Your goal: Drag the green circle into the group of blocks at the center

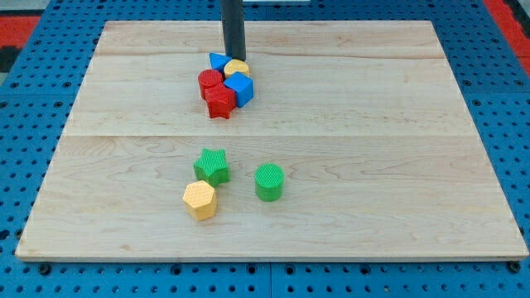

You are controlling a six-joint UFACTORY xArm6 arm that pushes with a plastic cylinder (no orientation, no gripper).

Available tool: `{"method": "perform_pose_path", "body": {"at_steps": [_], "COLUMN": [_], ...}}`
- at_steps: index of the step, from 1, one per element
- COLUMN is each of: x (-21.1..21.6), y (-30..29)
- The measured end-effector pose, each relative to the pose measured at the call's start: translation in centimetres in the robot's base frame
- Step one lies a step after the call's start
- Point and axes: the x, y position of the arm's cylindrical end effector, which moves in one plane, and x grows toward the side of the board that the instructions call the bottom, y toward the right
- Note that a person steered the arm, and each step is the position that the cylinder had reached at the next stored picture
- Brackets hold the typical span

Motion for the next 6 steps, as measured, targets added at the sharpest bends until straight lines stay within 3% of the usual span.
{"method": "perform_pose_path", "body": {"at_steps": [1, 2, 4, 6], "x": [-0.7, 4.1, 21.5, 30.7], "y": [4.3, 8.4, 16.8, 13.3]}}
